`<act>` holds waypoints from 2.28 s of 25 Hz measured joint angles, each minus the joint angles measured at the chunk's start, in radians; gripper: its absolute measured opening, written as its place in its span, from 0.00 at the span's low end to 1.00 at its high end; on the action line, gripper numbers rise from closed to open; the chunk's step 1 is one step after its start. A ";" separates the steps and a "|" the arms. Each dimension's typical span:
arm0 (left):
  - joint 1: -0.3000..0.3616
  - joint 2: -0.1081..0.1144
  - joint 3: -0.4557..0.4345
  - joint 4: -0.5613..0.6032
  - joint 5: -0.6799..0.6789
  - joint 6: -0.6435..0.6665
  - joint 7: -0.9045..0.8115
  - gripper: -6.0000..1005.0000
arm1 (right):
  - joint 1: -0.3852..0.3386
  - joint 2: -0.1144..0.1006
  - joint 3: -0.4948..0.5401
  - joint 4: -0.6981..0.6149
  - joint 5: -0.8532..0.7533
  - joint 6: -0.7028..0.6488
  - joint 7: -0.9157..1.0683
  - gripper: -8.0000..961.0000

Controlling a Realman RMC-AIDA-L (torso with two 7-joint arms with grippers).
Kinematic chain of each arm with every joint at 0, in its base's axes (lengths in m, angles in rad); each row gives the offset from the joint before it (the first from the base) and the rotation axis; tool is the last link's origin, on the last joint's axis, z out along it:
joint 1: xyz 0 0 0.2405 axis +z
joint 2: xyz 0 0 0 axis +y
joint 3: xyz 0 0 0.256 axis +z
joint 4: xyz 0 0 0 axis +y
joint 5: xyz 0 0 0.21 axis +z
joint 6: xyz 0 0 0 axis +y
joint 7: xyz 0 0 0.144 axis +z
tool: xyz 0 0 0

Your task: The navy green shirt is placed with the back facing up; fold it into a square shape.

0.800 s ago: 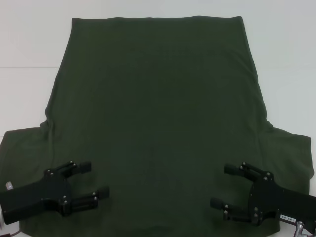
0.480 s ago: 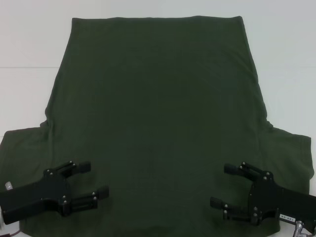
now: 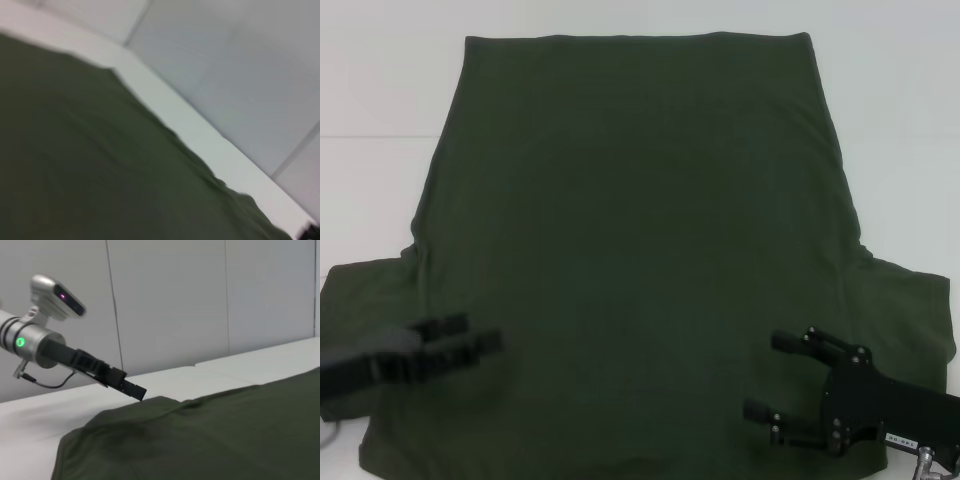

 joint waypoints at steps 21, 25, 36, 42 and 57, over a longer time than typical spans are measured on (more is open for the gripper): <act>-0.039 0.142 0.009 0.301 0.367 -0.013 -0.896 0.93 | 0.004 -0.002 0.008 -0.002 0.000 -0.045 0.017 0.98; -0.036 0.142 0.005 0.282 0.393 -0.035 -0.914 0.93 | 0.003 -0.002 0.008 -0.004 0.000 -0.046 0.018 0.98; -0.028 0.149 -0.017 0.203 0.417 -0.122 -0.929 0.93 | -0.006 -0.002 0.007 -0.004 0.000 -0.047 0.018 0.98; -0.031 0.152 -0.019 0.166 0.417 -0.149 -0.923 0.93 | -0.006 -0.003 0.008 -0.003 0.000 -0.047 0.018 0.98; -0.037 0.152 -0.020 0.148 0.417 -0.156 -0.933 0.91 | -0.007 -0.002 0.009 -0.003 0.000 -0.047 0.018 0.98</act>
